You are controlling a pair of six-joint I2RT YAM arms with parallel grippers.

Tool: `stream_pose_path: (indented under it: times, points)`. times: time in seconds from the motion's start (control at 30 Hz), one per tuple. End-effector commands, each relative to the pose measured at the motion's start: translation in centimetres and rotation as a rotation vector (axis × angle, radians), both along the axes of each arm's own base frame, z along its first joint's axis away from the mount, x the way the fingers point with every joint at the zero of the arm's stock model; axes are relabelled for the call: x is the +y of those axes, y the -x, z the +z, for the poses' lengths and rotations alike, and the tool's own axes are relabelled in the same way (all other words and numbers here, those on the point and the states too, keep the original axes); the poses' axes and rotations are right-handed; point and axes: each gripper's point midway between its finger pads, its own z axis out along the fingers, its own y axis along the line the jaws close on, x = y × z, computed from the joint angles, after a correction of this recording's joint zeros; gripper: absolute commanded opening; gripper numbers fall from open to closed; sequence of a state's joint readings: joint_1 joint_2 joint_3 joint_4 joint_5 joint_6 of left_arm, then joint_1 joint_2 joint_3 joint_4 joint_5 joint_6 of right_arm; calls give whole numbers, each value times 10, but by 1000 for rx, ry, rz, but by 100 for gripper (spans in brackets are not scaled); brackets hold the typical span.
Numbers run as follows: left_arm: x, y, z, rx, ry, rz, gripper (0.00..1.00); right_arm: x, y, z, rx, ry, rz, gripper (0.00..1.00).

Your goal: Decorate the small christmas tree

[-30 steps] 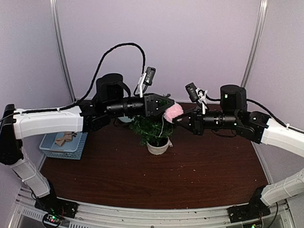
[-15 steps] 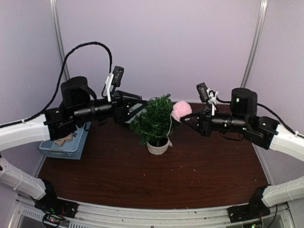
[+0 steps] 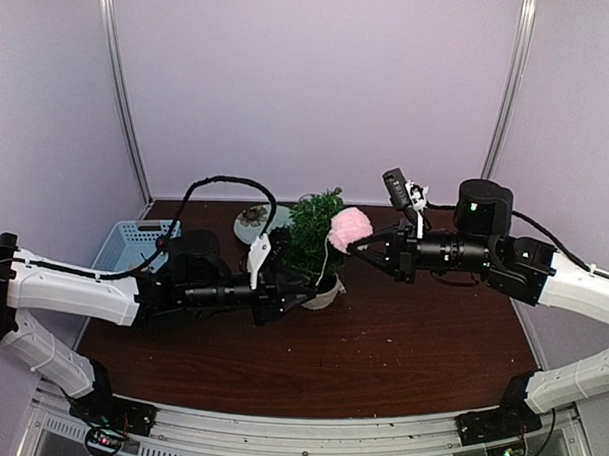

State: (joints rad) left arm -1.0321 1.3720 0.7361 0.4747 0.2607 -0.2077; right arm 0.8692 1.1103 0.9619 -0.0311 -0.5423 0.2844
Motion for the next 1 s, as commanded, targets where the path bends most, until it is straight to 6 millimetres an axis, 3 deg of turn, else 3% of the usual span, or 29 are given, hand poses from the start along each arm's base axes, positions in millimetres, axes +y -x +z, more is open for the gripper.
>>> stream_pose_path:
  times: [0.0,0.5,0.77,0.97]
  points:
    - [-4,-5,32,-111,151,35,32,6,3,17,-27,-37,14,0]
    - [-17,2,30,-96,221,-18,29,8,0,13,-26,-26,-1,0]
    - [-14,10,20,-82,203,-56,51,7,-1,18,-46,-31,-9,0]
    - [-14,13,9,-66,180,-62,54,7,-1,20,-53,-33,-10,0]
